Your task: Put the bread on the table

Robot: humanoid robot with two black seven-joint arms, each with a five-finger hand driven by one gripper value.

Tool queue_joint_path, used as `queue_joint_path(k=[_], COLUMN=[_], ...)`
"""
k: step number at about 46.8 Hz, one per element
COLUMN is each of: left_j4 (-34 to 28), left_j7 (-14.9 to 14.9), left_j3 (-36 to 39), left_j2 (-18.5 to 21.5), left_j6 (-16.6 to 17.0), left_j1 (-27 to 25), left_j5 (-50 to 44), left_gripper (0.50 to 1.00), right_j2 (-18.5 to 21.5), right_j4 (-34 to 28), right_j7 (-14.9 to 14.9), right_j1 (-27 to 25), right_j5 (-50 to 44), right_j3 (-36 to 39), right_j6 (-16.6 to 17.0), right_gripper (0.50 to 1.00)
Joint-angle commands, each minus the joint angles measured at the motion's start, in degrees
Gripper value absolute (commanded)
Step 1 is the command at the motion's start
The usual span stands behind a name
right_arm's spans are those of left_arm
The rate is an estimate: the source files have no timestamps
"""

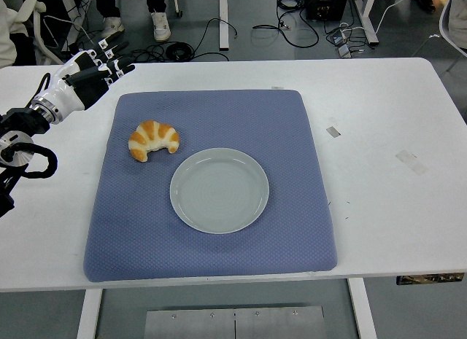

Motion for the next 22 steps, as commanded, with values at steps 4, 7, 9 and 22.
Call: queue_joint_path(k=[4,7,9,22], left_j4=[2.46,2.55,2.55,2.64], left_j7=[-0.11,-0.73,-1.25,-1.7], left_j3=[0.49,0.67,0.67,0.67], left_j2=[-1.34,-1.6,-1.6,-1.52], left_j6=[-0.38,-0.64,-0.64,-0.73], left_j1=[-0.35,-0.26,-0.26,-0.17], left_j5=[0.18,0.35,0.62,0.71], left_gripper=[0.981,0.981,0.981,0.981], right_j2=[0.0,0.0,0.0,0.0], right_j4=[-0.26,-0.35,-0.35,-0.44], right_j7=[0.01,0.01,0.01,0.01], right_j1=[0.19,0.19,0.19,0.28], right_j5=[0.0,0.0,0.0,0.0], right_j3=[-0.07,-0.07,-0.15,0.81], right_j6=[0.01,0.01,0.01,-0.26], right_gripper=[1.0,1.0,1.0,1.0])
